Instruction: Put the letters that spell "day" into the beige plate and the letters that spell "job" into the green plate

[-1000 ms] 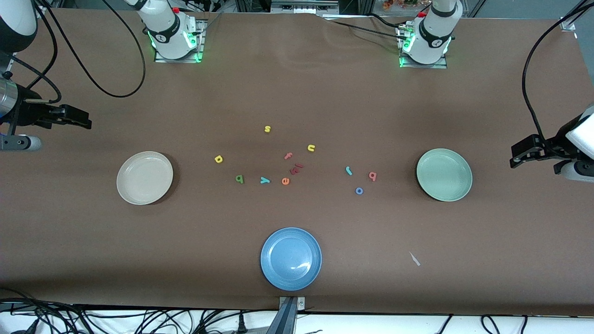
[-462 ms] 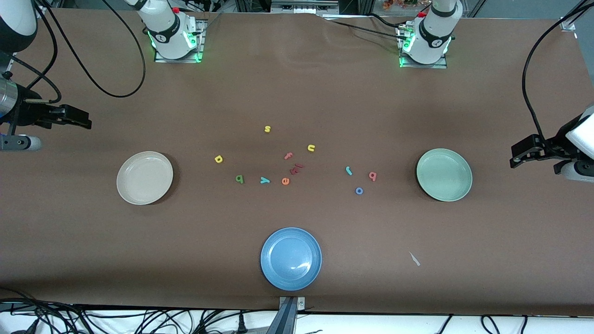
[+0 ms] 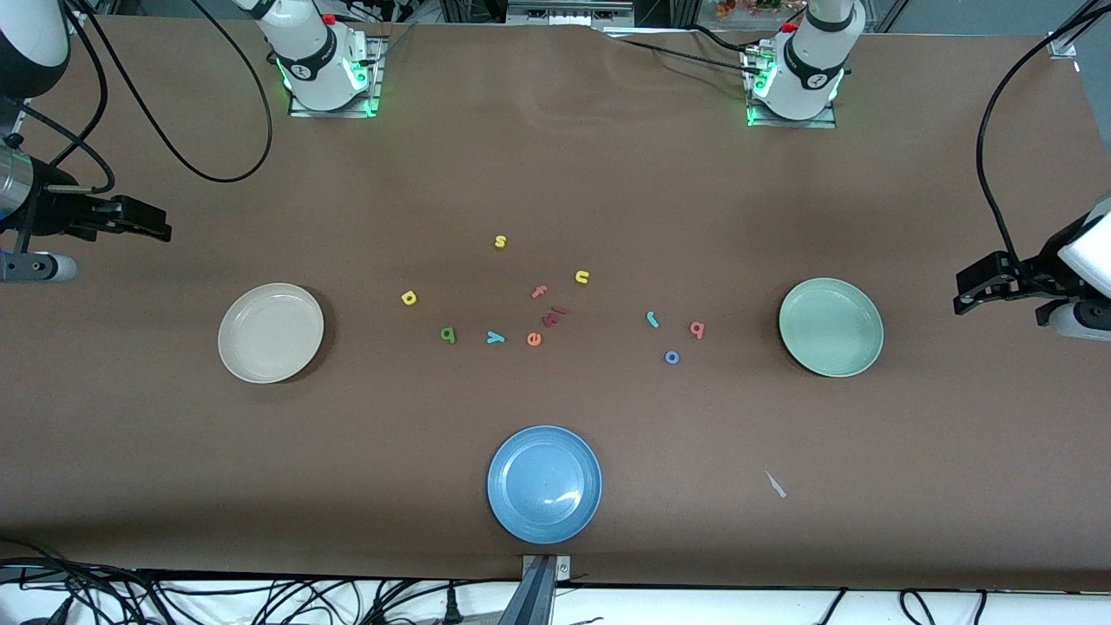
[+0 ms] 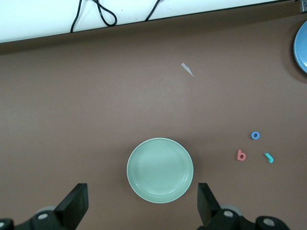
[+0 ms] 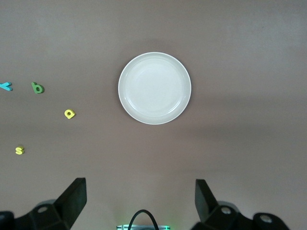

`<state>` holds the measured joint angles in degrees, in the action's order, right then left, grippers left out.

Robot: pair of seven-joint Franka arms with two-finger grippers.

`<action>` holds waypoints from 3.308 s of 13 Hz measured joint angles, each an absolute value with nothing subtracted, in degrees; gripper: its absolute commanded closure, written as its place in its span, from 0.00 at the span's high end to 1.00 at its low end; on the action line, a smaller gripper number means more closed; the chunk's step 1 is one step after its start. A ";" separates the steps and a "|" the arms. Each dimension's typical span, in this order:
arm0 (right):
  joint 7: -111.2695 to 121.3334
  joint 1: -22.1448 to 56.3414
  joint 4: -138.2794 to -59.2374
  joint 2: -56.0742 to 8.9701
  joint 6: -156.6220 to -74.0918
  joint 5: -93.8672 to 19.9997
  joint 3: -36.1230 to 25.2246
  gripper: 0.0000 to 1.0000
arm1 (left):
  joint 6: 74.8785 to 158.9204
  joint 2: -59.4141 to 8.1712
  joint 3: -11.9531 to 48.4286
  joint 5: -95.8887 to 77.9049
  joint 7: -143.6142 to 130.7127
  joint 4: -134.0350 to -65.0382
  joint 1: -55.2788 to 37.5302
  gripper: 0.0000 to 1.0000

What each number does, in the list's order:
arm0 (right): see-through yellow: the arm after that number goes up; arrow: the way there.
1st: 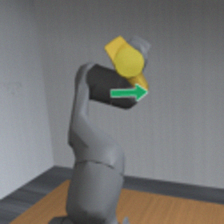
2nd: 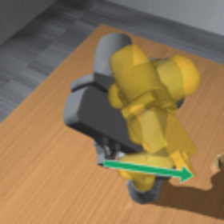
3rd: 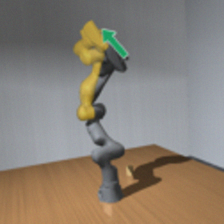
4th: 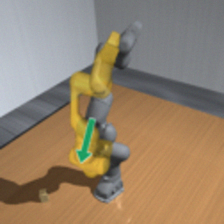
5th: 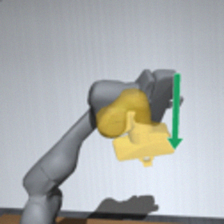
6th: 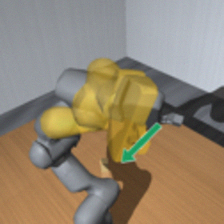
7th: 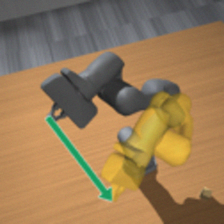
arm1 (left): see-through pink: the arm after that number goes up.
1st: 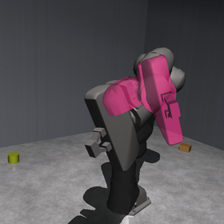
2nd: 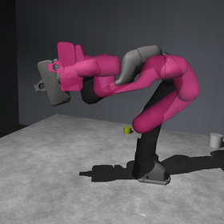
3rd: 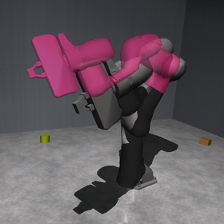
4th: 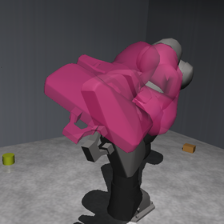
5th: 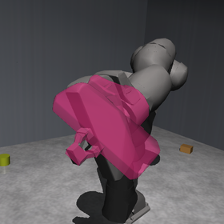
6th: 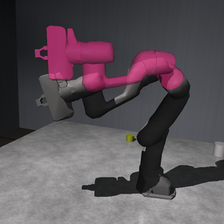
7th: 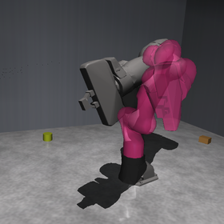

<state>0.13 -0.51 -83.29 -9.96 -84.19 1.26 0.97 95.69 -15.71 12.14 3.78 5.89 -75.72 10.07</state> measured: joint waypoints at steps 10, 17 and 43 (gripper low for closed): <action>0.13 -0.51 -83.29 -9.96 -84.19 1.26 0.97 1.00 | 95.69 -15.71 12.13 3.78 5.89 -75.72 10.08 1.00; 0.13 -0.51 -83.29 -9.96 -84.19 1.26 0.97 1.00 | 95.55 -15.71 11.98 3.78 5.22 -75.72 10.13 1.00; 0.13 -0.51 -83.29 -9.96 -84.99 1.26 0.97 1.00 | 93.35 -16.45 11.66 3.78 4.62 -76.21 10.26 1.00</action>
